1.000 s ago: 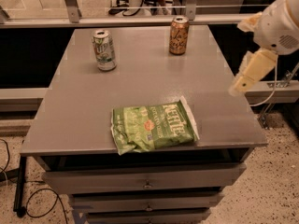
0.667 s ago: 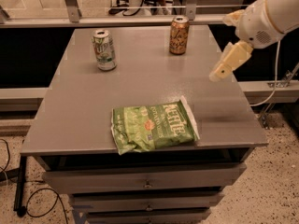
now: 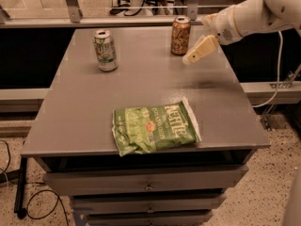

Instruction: Pick orange can

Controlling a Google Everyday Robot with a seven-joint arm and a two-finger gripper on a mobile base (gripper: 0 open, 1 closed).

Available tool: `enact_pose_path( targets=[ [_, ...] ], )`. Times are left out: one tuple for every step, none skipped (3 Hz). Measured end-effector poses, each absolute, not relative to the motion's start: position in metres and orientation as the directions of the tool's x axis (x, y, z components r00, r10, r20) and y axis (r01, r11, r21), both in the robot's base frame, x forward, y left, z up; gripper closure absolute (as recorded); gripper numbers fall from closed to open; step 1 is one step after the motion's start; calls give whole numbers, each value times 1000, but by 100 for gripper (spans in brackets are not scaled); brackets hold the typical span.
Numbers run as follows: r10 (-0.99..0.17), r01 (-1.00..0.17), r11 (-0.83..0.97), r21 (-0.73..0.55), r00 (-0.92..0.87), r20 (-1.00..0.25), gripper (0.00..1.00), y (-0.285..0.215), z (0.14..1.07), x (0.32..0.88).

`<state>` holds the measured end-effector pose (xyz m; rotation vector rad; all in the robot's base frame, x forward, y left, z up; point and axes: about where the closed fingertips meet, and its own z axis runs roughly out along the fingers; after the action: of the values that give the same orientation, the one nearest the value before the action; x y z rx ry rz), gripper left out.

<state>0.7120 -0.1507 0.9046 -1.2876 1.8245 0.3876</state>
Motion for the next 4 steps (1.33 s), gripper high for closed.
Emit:
enact_pose_path(
  targets=[
    [-555,-873,453,-179,-119,-823,0,-138,894,757],
    [-488,-855,494,-155,-126,-864,0,-132,892,790],
    [-431,-839,535,-99,-170,-886,18,-127,887,807],
    [-405,-825,563,-55,-217,-888,41,-126,880,814]
  ],
)
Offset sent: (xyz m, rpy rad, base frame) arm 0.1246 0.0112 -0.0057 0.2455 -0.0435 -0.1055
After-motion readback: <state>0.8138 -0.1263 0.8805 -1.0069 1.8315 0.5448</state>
